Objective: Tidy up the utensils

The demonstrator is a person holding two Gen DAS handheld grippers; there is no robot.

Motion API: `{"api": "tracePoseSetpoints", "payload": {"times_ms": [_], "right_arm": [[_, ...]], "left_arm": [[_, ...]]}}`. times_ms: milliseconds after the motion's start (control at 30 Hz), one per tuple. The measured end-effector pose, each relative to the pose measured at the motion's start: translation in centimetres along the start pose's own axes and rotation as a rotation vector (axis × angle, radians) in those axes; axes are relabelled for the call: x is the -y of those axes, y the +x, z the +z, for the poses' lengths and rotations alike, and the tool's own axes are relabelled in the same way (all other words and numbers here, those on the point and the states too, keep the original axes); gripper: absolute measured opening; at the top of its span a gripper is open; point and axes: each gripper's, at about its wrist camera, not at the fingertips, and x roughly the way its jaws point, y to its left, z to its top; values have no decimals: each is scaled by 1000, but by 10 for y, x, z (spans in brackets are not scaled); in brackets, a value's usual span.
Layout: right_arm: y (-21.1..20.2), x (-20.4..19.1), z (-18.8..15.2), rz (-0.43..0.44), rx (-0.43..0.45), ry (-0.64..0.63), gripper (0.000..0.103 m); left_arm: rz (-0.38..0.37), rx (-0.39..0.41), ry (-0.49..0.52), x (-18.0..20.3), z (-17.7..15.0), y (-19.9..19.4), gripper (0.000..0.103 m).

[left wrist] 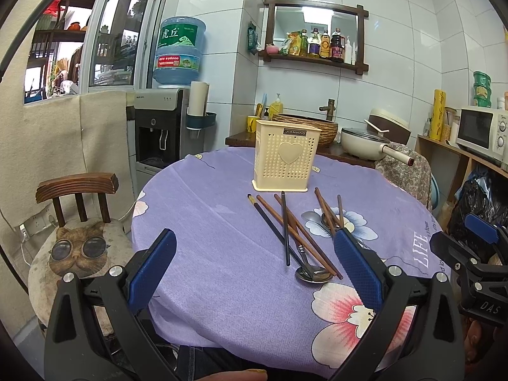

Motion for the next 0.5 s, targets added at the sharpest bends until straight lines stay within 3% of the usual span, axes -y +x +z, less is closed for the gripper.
{"api": "tracePoseSetpoints", "payload": {"times_ms": [500], "right_arm": [[0, -1, 0, 0, -1, 0, 97]], "left_arm": [[-1, -4, 2, 2, 1, 1, 98]]}}
